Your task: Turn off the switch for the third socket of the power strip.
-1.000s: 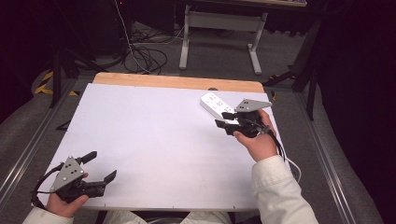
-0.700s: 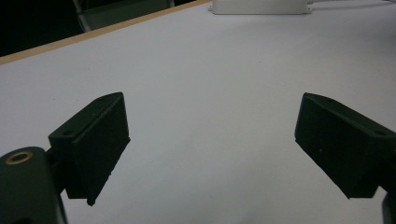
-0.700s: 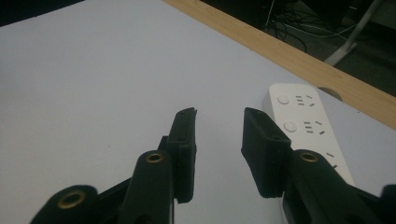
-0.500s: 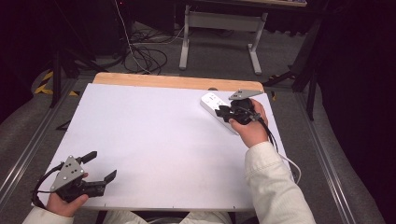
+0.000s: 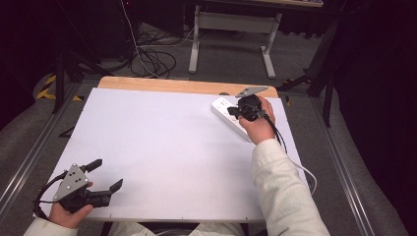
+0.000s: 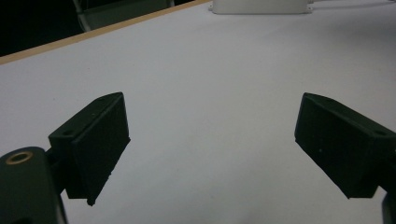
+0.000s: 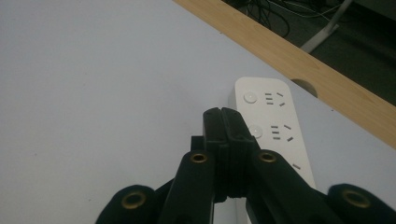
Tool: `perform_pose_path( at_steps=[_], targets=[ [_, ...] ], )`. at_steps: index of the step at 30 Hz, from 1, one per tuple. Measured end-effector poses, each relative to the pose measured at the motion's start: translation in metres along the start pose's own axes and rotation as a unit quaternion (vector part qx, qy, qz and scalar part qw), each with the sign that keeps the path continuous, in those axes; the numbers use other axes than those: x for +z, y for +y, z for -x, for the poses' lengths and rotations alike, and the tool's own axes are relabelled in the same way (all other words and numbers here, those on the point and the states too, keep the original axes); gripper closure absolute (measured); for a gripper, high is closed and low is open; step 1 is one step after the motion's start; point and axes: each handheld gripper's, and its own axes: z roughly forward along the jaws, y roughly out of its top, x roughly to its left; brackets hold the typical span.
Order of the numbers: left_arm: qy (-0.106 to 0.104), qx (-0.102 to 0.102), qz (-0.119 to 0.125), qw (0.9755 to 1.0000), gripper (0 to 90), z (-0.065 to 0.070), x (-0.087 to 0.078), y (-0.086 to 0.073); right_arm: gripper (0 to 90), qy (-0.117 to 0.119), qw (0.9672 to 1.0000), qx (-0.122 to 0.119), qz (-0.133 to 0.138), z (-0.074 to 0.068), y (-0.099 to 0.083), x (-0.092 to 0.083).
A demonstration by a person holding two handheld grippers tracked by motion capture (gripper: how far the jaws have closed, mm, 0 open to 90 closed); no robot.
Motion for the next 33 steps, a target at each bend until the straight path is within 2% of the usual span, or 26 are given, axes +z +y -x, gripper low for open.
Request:
perform_pose_path(
  at_steps=[4,11,18,27,33],
  targets=[
    [-0.002,0.002,-0.001,1.0,11.0,0.0,0.0,0.0,90.0,0.0,0.9999,0.012,-0.003,0.004,0.0,0.011],
    [-0.003,0.003,0.0,1.0,11.0,0.0,0.001,0.0,90.0,0.0,0.9988,0.048,-0.005,0.012,-0.003,0.028],
    [-0.003,0.003,-0.001,1.0,11.0,-0.001,0.001,0.0,90.0,-0.016,0.9974,0.07,-0.008,0.019,-0.008,0.046],
    [-0.005,0.002,-0.002,1.0,11.0,-0.002,0.001,0.0,90.0,-0.029,0.9963,0.08,-0.009,0.028,-0.015,0.068],
    [-0.005,0.002,-0.002,1.0,11.0,-0.002,0.001,0.0,90.0,-0.038,0.9961,0.08,-0.009,0.031,-0.018,0.076]
  ],
)
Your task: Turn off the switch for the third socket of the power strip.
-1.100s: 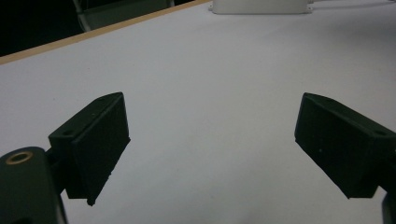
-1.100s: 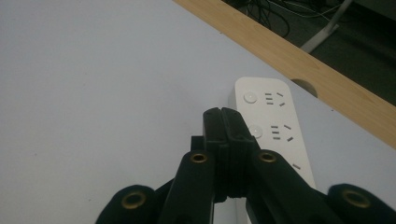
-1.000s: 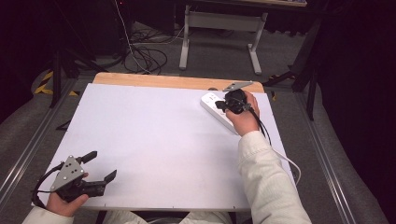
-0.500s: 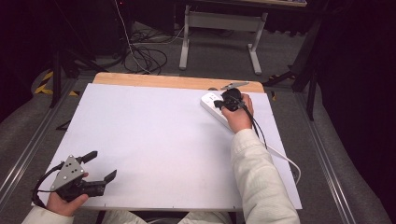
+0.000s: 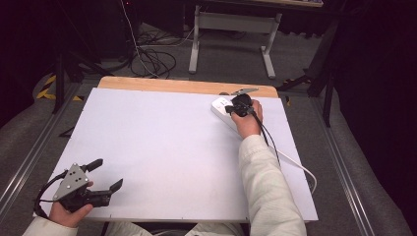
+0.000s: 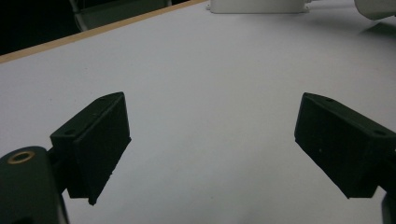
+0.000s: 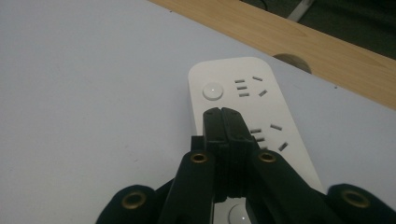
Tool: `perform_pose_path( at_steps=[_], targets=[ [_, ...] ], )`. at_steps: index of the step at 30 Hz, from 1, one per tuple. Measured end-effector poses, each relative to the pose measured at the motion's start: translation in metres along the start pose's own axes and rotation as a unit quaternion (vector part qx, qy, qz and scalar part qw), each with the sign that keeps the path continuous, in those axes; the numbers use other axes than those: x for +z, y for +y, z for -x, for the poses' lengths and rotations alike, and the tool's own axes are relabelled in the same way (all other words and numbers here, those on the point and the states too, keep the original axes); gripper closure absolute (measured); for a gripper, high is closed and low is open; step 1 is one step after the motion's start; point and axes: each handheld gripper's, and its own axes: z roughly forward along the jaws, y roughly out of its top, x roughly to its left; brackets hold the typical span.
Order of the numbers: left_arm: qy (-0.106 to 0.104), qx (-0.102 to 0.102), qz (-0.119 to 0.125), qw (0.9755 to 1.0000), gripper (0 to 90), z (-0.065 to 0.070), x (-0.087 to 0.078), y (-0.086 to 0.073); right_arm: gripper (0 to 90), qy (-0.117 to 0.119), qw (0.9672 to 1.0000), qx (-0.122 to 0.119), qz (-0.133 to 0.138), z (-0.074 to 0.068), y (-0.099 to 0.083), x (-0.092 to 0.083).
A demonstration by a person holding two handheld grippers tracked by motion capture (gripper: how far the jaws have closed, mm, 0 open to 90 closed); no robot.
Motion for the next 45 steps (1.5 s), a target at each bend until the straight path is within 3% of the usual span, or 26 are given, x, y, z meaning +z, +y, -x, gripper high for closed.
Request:
perform_pose_path(
  at_steps=[14,26,45],
  targets=[
    [0.002,-0.004,-0.003,1.0,10.8,0.001,0.001,0.0,90.0,-0.007,0.9999,0.008,-0.005,0.001,-0.004,0.015],
    [0.002,-0.004,-0.006,1.0,10.9,0.001,0.002,0.0,90.0,-0.022,0.9997,-0.007,-0.013,0.002,-0.005,0.016],
    [0.001,-0.001,-0.007,1.0,10.9,0.001,0.002,0.0,90.0,-0.028,0.9995,0.006,-0.011,0.0,-0.007,0.016]
  ],
)
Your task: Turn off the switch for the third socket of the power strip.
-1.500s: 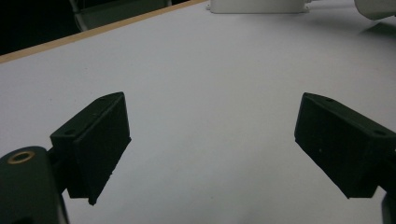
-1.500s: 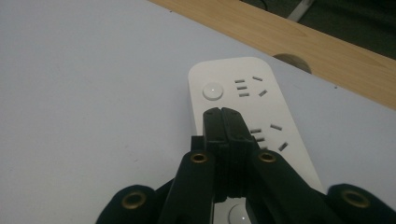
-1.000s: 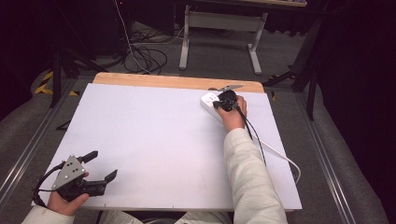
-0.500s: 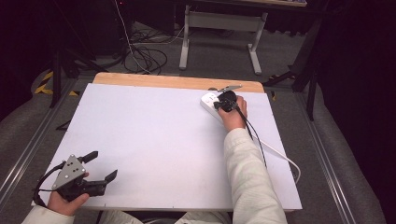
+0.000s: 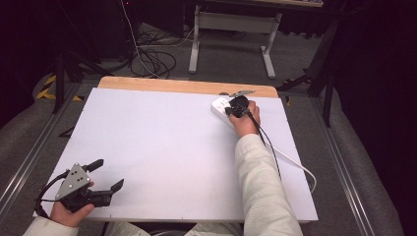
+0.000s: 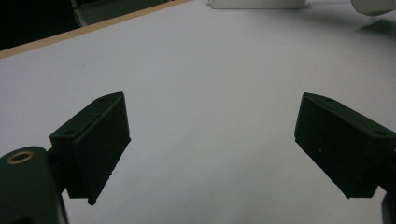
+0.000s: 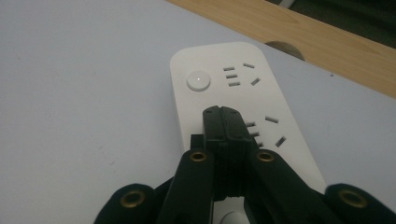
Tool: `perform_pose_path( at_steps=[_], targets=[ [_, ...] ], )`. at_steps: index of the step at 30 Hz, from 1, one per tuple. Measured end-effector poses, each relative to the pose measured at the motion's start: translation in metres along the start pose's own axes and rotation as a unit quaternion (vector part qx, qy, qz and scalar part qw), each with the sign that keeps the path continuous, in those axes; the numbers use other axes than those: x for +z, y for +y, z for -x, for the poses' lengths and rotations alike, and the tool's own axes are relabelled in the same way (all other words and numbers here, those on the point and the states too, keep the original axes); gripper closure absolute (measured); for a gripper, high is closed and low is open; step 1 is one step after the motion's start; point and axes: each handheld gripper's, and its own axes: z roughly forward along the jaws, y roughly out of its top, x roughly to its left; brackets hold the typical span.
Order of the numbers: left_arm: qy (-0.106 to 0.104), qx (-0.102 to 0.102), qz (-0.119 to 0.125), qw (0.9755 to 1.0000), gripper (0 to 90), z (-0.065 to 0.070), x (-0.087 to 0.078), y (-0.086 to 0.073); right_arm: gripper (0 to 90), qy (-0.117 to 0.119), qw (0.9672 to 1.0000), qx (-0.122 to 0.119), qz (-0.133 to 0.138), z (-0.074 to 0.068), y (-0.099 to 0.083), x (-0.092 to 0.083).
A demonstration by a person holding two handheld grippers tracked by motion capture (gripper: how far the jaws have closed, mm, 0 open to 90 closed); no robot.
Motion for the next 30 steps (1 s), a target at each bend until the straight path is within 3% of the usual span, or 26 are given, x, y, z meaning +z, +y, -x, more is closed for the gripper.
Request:
perform_pose_path(
  at_steps=[24,30],
  targets=[
    [-0.002,0.003,-0.002,1.0,11.0,0.0004,0.0003,0.0003,90.0,-0.011,0.9998,0.014,-0.002,-0.0029,0.0002,0.0002],
    [-0.003,0.003,-0.003,1.0,11.0,0.0009,0.0004,0.0005,90.0,-0.019,0.9998,0.008,-0.005,-0.0049,0.0007,0.0003]
  ],
)
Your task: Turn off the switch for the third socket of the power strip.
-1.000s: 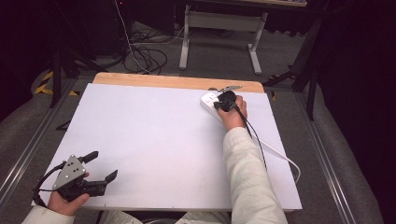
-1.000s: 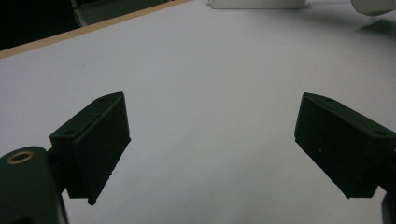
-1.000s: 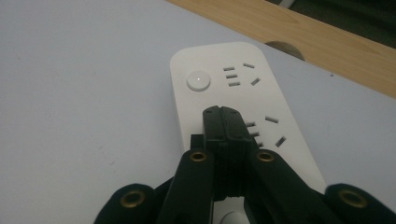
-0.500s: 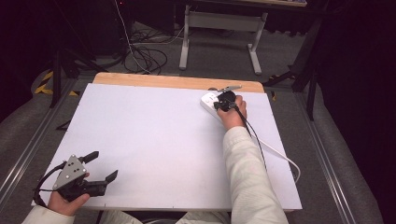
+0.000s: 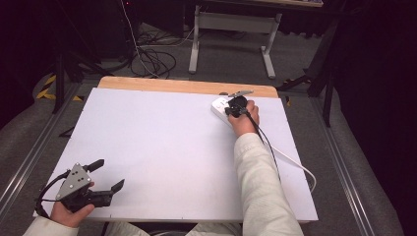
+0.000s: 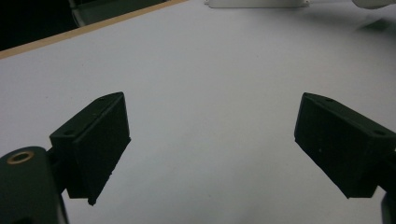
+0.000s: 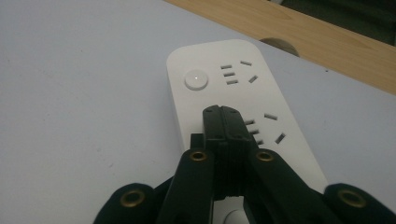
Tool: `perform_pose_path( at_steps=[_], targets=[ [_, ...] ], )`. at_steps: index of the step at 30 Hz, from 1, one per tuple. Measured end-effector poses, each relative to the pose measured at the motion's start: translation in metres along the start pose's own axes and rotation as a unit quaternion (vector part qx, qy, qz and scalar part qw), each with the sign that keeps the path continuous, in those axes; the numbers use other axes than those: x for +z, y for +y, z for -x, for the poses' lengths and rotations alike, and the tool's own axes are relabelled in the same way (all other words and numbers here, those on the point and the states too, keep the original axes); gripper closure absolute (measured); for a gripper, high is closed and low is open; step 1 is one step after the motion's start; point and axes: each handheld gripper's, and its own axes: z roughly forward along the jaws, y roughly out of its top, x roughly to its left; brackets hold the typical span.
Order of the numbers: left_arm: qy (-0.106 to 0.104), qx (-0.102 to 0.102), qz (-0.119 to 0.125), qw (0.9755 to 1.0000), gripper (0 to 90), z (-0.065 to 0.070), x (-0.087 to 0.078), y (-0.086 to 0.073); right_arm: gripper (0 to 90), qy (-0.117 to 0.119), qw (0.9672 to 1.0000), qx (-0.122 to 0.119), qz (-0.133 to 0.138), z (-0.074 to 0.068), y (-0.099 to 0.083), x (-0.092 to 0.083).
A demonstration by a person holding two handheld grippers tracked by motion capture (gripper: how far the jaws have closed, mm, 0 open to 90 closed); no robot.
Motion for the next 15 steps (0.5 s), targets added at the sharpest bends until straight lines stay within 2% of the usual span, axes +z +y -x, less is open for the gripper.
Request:
perform_pose_path(
  at_steps=[7,13,15],
  targets=[
    [-0.002,0.003,0.0,1.0,11.0,-0.0005,-0.0002,0.0002,90.0,-0.005,0.9999,-0.003,-0.013,-0.0021,0.0025,0.0008],
    [-0.002,0.001,0.001,1.0,10.9,-0.0007,-0.0003,0.0001,90.0,-0.002,0.9999,-0.002,-0.011,-0.0005,0.0027,0.0006],
    [-0.002,0.002,0.001,1.0,11.0,-0.0011,-0.0002,0.0004,90.0,-0.005,0.9998,-0.021,-0.005,-0.0026,0.006,-0.002]
  ],
)
